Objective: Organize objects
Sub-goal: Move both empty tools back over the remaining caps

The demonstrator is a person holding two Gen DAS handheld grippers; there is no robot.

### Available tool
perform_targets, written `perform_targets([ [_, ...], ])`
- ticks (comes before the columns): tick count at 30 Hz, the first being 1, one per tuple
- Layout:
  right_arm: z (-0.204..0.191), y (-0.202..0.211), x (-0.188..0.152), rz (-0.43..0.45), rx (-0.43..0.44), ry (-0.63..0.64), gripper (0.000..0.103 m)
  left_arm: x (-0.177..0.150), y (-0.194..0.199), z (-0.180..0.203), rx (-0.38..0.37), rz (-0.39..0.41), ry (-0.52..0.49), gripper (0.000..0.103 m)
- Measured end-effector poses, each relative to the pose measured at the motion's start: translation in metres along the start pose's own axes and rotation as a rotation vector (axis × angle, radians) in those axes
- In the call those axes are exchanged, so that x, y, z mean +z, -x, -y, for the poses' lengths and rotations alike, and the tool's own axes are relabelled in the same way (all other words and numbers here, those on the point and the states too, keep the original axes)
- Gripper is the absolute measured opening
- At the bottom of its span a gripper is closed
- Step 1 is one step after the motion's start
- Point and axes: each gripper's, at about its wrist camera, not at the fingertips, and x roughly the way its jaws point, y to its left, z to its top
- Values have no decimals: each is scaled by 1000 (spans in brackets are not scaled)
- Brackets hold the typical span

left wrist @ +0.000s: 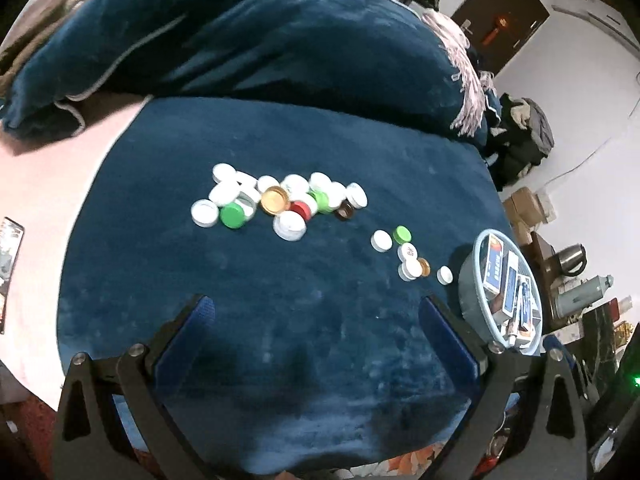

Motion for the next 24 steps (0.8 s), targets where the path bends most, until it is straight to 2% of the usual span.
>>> perform_targets([
  [3, -5, -12, 5, 14, -12, 26, 103, 0, -8, 2, -16, -31, 3, 102],
  [5, -7, -26, 10, -9, 7, 16, 103, 2, -9, -4, -32, -37, 25, 102],
  [11, -22, -84, 18, -118, 55, -1, 103, 16, 6, -53, -38, 1, 200, 102],
  [14, -34, -114, 31, -110, 117, 4, 101, 19, 14, -69, -19, 18, 243, 102],
  [18, -46, -155, 43, -121, 140, 51, 90, 31, 28, -83, -13, 28, 256, 102],
  [22, -41, -190, 50, -152, 130, 8, 89, 61, 33, -94, 20, 70, 207, 102],
  [24, -39, -204, 52, -173, 136, -13, 88, 76, 26, -104, 50, 66, 191, 102],
])
